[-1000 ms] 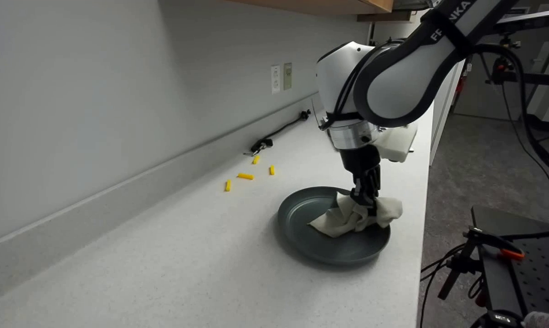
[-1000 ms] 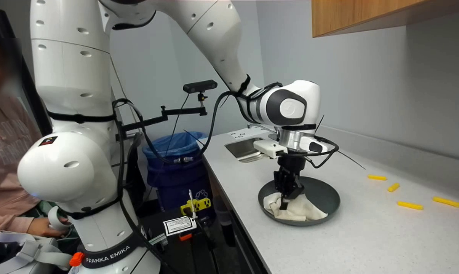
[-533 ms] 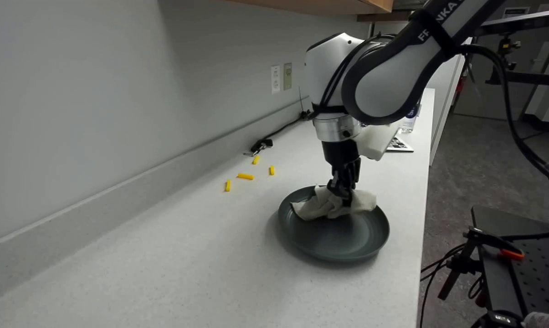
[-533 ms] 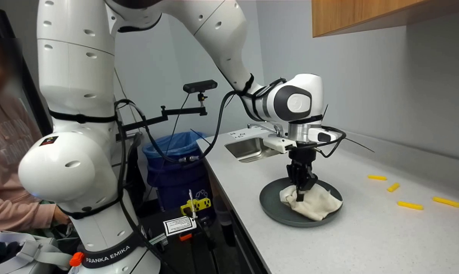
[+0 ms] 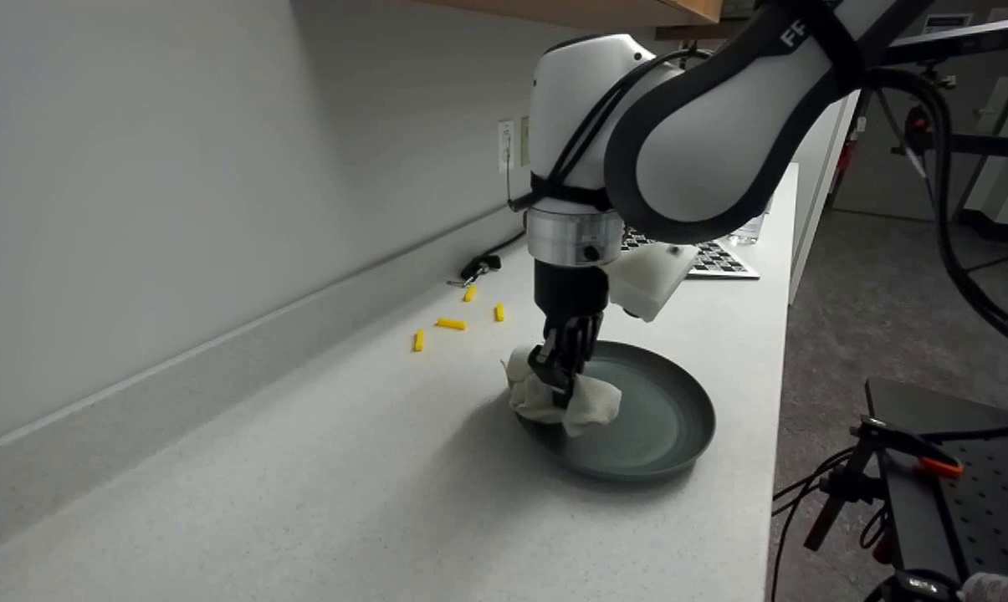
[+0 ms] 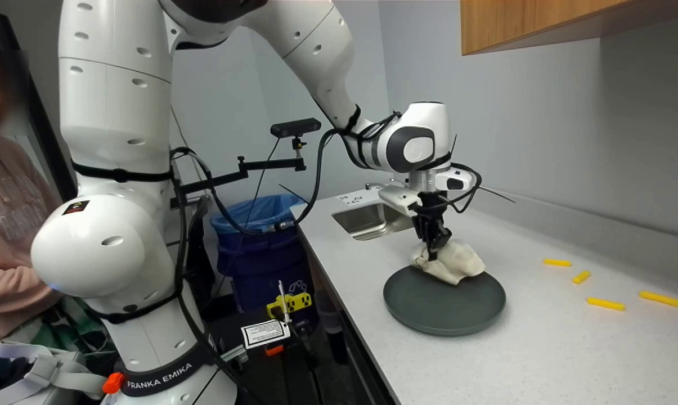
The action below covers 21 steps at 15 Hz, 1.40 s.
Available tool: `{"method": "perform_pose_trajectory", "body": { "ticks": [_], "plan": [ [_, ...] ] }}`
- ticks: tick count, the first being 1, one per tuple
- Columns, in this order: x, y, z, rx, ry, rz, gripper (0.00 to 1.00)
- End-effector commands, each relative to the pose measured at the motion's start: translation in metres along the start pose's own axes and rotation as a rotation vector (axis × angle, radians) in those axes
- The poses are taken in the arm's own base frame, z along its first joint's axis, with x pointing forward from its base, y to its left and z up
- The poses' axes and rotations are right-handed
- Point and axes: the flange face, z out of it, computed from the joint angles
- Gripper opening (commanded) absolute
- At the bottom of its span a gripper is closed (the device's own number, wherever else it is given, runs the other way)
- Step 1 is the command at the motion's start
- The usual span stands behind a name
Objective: Use the cloth to wipe the plate
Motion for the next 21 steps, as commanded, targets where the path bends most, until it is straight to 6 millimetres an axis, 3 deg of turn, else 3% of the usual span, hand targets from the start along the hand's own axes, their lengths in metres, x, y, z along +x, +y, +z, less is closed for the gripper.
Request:
{"method": "perform_pose_trajectory", "body": {
  "ticks": [1, 4, 7, 8, 10, 13, 17, 21],
  "plan": [
    [0.01, -0.051, -0.048, 0.1, 0.13, -0.083, 0.02],
    [0.015, -0.095, -0.079, 0.164, 0.221, -0.181, 0.02],
    [0.006, -0.131, -0.088, 0.223, 0.222, -0.29, 0.06],
    [0.002, -0.139, -0.087, 0.24, 0.208, -0.33, 0.34],
    [-0.007, -0.147, -0.084, 0.263, 0.182, -0.398, 0.42],
    [-0.016, -0.145, -0.078, 0.27, 0.143, -0.478, 0.65],
    [-0.014, -0.121, -0.077, 0.243, 0.112, -0.527, 0.95],
    [-0.005, -0.08, -0.09, 0.209, 0.095, -0.497, 1.0]
  ]
}}
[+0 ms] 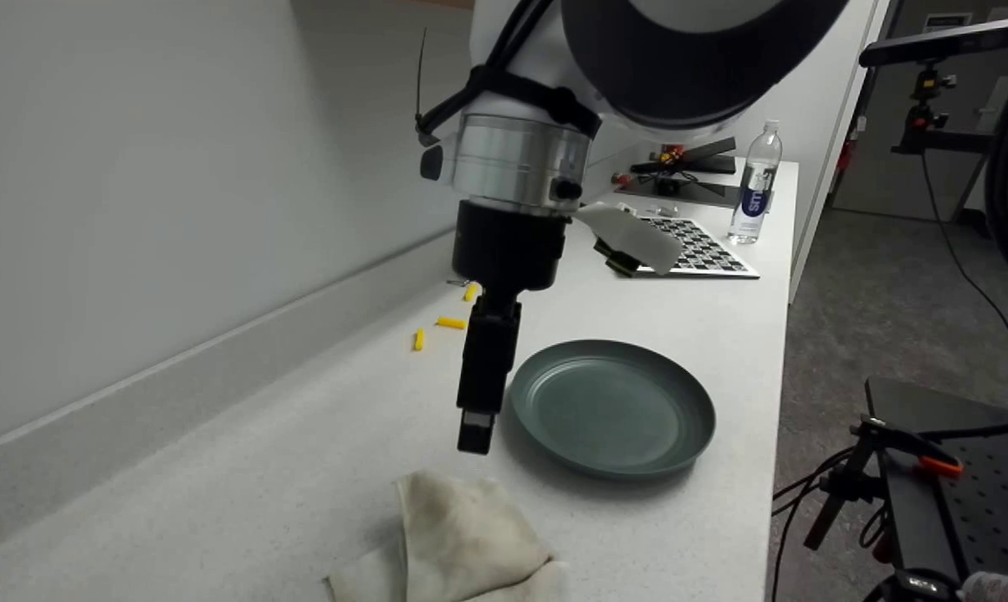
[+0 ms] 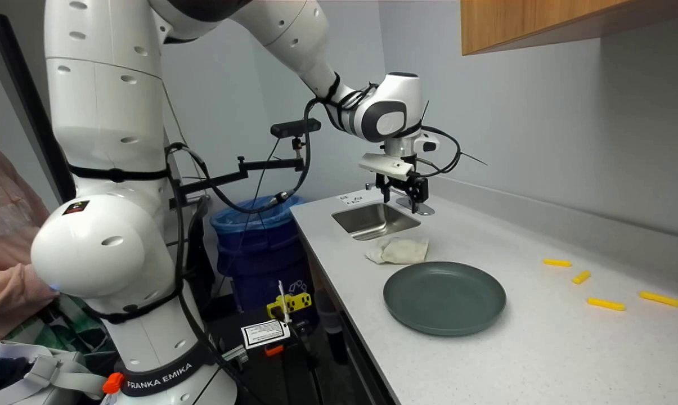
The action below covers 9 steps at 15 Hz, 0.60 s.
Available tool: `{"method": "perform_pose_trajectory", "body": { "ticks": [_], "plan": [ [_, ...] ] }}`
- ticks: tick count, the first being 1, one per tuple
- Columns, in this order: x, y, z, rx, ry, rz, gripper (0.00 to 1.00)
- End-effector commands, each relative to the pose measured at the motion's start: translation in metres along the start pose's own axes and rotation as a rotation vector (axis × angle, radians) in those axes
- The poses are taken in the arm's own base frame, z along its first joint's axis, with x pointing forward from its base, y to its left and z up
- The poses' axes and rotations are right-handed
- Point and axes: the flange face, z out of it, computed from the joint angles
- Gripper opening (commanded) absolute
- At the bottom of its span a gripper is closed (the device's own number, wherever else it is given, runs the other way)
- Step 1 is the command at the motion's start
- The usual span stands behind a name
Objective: Use the cloth to wipe the plate
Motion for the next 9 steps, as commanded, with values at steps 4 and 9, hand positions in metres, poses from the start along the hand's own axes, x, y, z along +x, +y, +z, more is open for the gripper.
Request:
{"method": "perform_pose_trajectory", "body": {
  "ticks": [4, 9],
  "plan": [
    [-0.03, 0.058, -0.055, -0.029, -0.033, 0.062, 1.0],
    [-0.062, 0.076, -0.076, -0.022, -0.091, 0.12, 1.0]
  ]
}}
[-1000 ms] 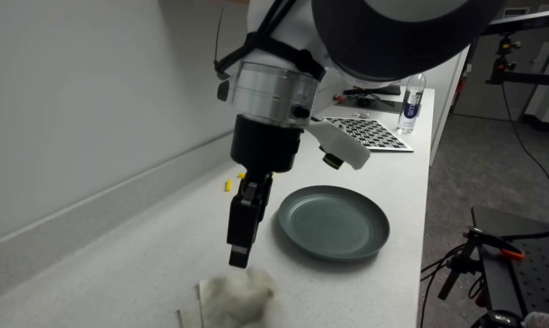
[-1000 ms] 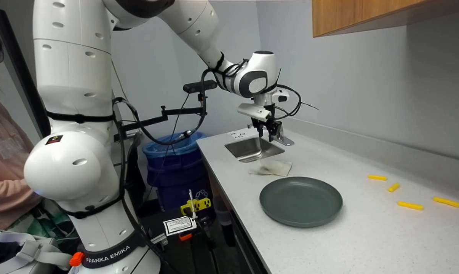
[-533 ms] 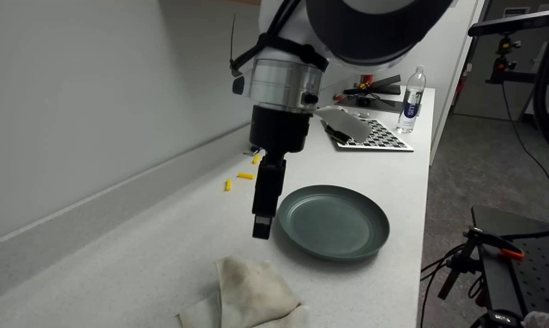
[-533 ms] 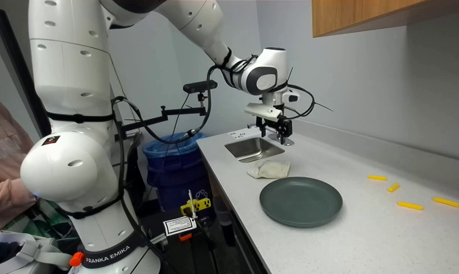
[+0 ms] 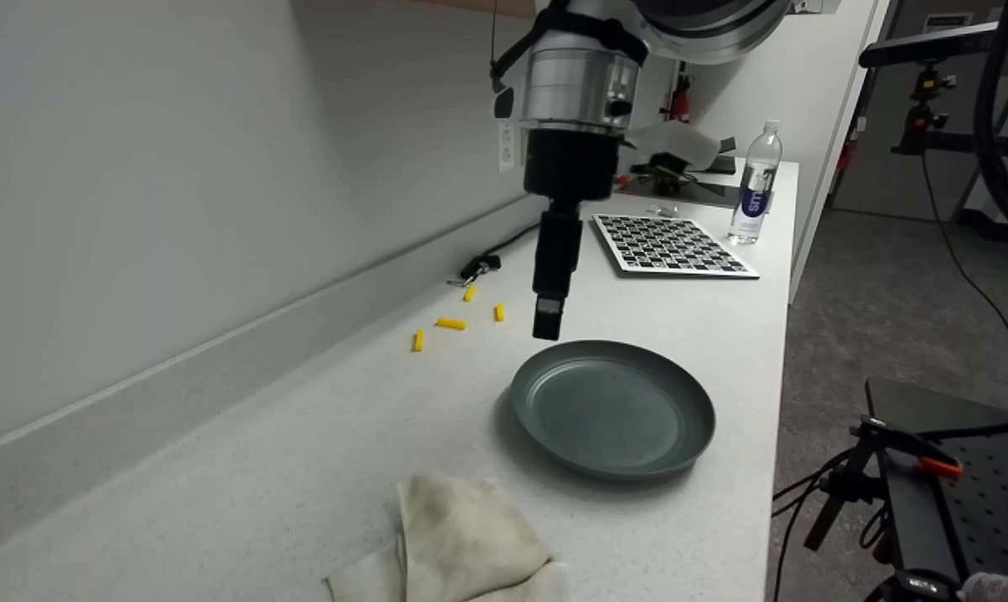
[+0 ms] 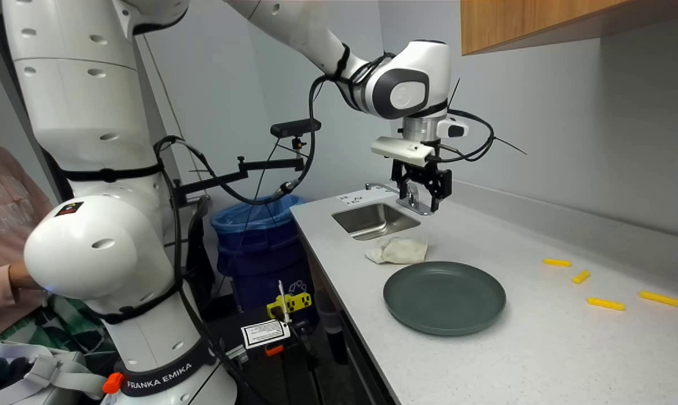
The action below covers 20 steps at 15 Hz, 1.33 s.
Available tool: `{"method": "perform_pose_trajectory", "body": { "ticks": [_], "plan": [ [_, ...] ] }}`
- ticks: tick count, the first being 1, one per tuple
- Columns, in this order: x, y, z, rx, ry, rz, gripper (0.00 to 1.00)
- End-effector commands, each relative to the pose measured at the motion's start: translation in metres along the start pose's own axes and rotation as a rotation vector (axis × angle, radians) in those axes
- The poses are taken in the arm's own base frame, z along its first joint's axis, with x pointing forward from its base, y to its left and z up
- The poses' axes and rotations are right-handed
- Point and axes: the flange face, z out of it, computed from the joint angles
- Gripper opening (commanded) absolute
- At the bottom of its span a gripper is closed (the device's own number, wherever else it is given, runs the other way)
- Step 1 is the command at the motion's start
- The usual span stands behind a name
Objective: Use the cloth to wipe the plate
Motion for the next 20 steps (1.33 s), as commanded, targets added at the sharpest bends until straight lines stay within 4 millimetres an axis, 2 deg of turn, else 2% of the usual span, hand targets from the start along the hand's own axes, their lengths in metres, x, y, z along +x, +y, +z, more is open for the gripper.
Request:
{"method": "perform_pose_trajectory", "body": {
  "ticks": [1, 5, 8, 14, 20],
  "plan": [
    [-0.029, 0.004, -0.013, 0.01, -0.047, 0.011, 1.0],
    [-0.052, 0.001, -0.011, 0.024, -0.108, 0.023, 1.0],
    [-0.063, 0.002, -0.022, 0.023, -0.113, 0.033, 1.0],
    [-0.076, 0.007, -0.081, -0.021, 0.011, 0.047, 1.0],
    [-0.088, -0.006, -0.139, -0.071, 0.145, 0.035, 1.0]
  ]
}}
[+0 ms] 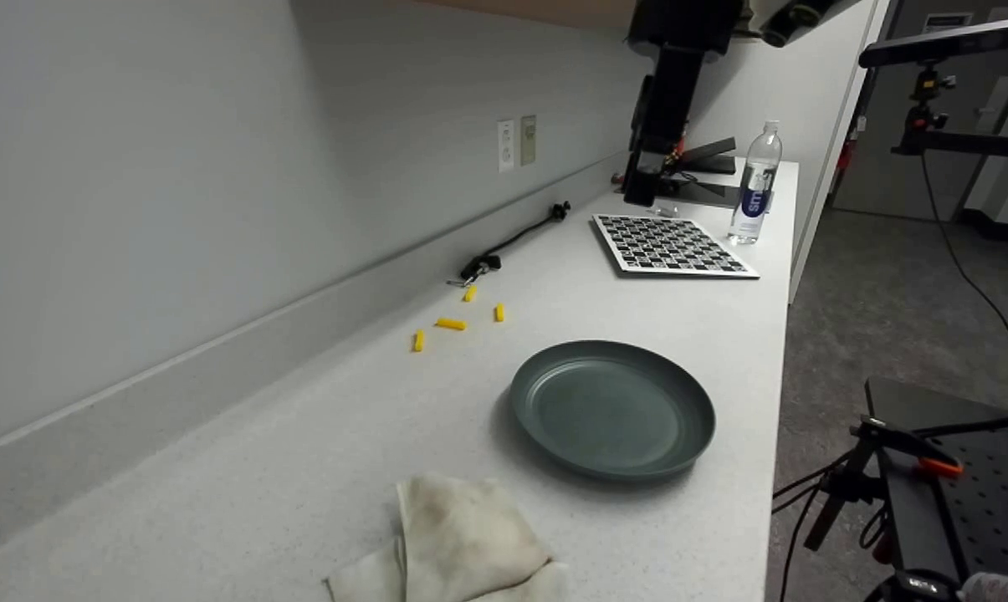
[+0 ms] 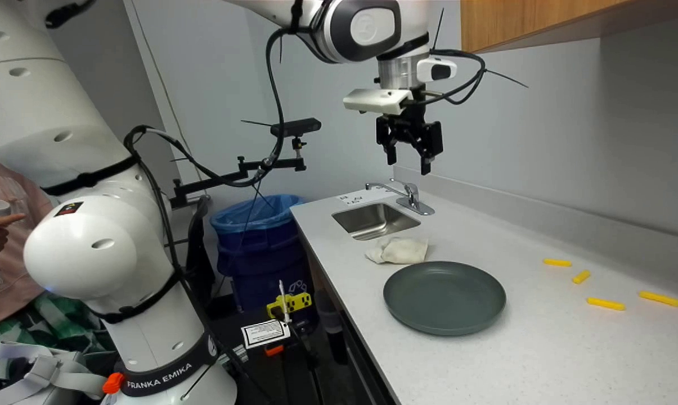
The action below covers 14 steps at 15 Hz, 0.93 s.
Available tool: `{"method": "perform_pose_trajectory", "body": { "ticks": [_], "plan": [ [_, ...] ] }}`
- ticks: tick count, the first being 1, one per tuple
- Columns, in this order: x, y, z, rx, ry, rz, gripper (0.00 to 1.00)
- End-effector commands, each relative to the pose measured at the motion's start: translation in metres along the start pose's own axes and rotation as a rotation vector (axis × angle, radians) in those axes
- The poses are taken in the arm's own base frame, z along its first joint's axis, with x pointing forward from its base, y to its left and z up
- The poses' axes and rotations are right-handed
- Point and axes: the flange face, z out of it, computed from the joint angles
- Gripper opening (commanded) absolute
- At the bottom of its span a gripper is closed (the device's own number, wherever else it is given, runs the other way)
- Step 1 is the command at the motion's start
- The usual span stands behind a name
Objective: Use the cloth to wipe the plate
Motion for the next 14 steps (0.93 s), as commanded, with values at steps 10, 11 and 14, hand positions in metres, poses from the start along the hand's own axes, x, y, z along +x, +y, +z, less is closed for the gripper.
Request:
{"method": "perform_pose_trajectory", "body": {
  "ticks": [10, 11, 14],
  "plan": [
    [-0.02, -0.006, -0.041, -0.023, 0.083, 0.012, 1.0],
    [-0.022, -0.006, -0.041, -0.023, 0.084, 0.013, 1.0],
    [-0.024, -0.007, -0.041, -0.024, 0.083, 0.014, 1.0]
  ]
}}
